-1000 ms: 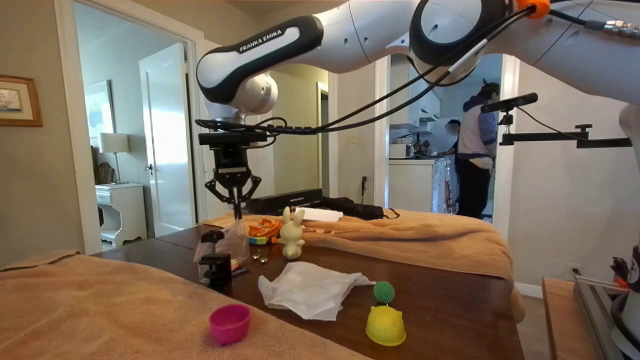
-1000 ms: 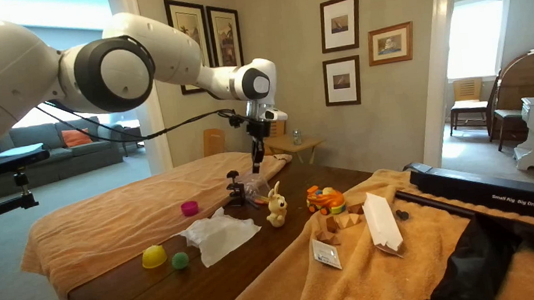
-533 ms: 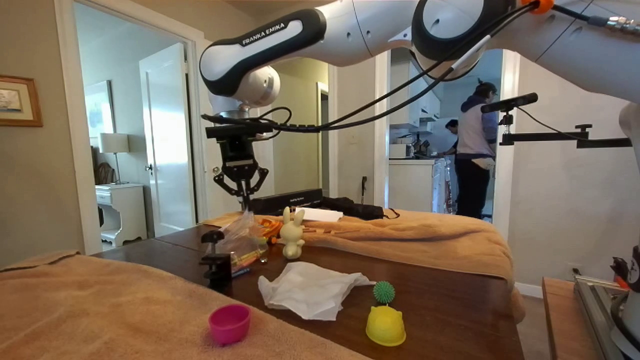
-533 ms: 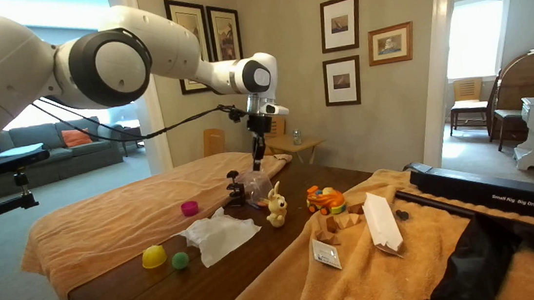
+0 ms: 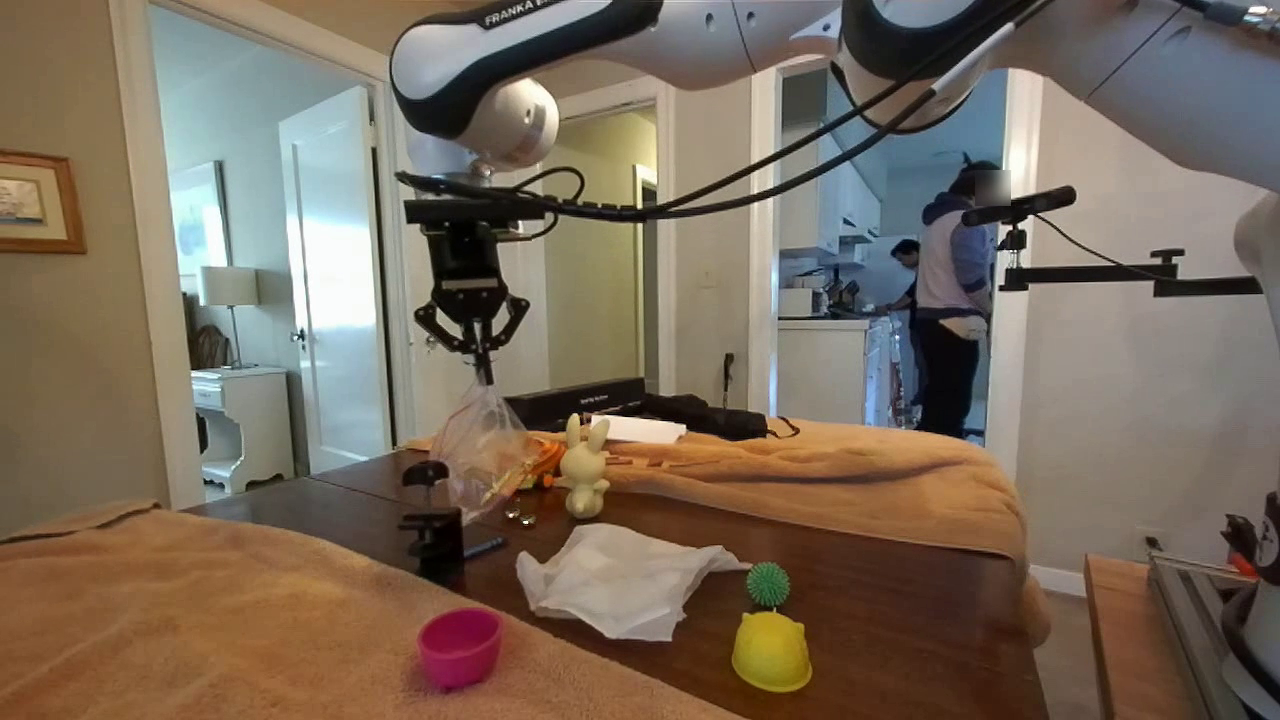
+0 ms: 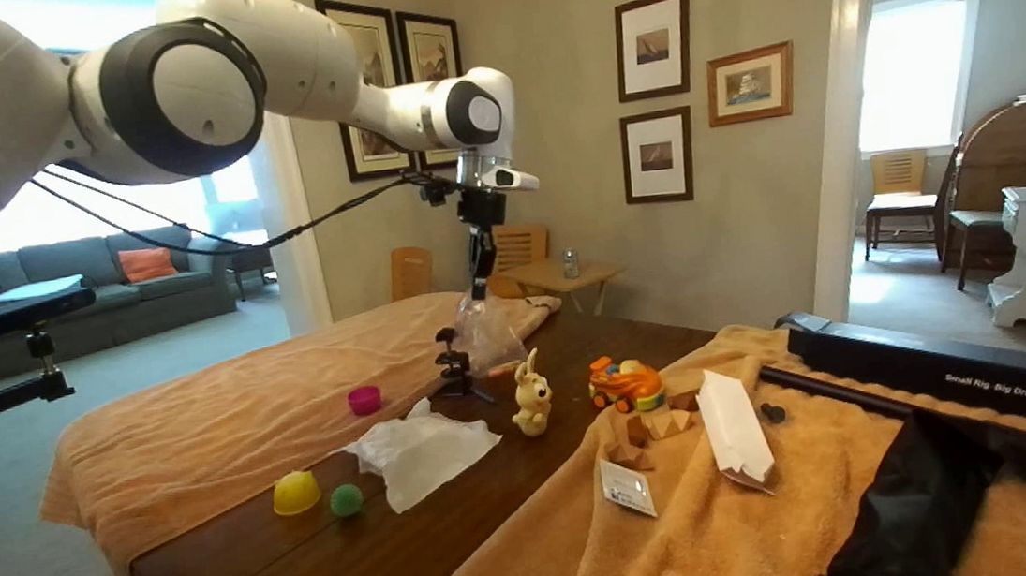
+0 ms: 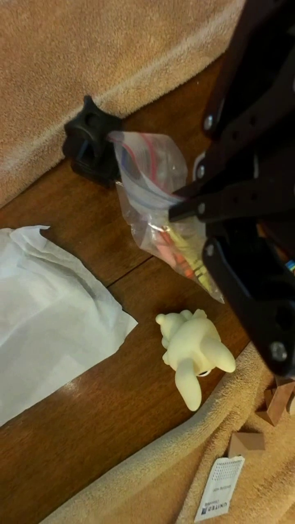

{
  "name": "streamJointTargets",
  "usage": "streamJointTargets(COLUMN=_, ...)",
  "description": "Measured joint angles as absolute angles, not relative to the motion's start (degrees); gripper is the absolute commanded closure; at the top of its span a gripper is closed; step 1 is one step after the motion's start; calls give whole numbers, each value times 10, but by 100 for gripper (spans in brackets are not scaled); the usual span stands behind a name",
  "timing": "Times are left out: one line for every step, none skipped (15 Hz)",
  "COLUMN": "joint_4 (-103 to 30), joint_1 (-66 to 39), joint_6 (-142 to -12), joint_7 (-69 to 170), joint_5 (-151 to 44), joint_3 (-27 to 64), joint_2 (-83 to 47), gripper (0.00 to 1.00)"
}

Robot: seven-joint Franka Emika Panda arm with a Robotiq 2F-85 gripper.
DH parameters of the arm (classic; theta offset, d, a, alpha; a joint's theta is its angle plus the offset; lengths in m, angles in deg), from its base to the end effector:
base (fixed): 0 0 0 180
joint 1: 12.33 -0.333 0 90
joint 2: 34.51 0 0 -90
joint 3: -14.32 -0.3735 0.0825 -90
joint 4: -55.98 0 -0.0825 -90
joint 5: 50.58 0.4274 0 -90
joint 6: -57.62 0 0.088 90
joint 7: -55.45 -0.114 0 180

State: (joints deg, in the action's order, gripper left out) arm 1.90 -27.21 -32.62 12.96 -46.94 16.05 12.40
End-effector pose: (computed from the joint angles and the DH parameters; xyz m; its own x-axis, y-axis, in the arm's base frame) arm 0.8040 0.2049 0.3992 0.8565 -0.4892 -0.1646 -0.4797 -0.8722 0.0961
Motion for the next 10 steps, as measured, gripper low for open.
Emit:
streamJointTargets(joint_4=16, joint_1=-274, joint_6=-319, joint_7=134, joint_5=-471, joint_3=161, joint_2=115, gripper=99)
streamJointTargets(joint_4=11, joint_1=-275, joint_6=-313, joint_7=138, joint_5=-475, joint_3=161, joint_2=105, gripper=99)
streamJointTargets(joint_4=3, joint_1=-275, joint_6=-306, joint_7=143, joint_5=-480, joint_3=161, joint_2=94, gripper=99)
streamJointTargets(joint_4=-5, joint_1=-275, joint_6=-299, joint_7=148, joint_5=-484, joint_3=161, joint_2=83, gripper=99)
streamJointTargets(joint_4=-15, joint_1=-275, joint_6=-294, joint_7=152, joint_5=-488, joint_3=162, joint_2=71, gripper=99)
streamJointTargets(joint_4=-26, joint_1=-275, joint_6=-290, joint_7=157, joint_5=-491, joint_3=164, joint_2=60, gripper=99)
streamJointTargets(joint_4=-37, joint_1=-275, joint_6=-288, joint_7=162, joint_5=-492, joint_3=164, joint_2=48, gripper=99)
streamJointTargets(joint_4=-49, joint_1=-275, joint_6=-286, joint_7=168, joint_5=-492, joint_3=165, joint_2=36, gripper=99)
streamJointTargets(joint_4=-62, joint_1=-274, joint_6=-285, joint_7=174, joint_5=-493, joint_3=166, joint_2=25, gripper=99)
streamJointTargets(joint_4=-77, joint_1=-274, joint_6=-285, joint_7=179, joint_5=-493, joint_3=166, joint_2=13, gripper=99)
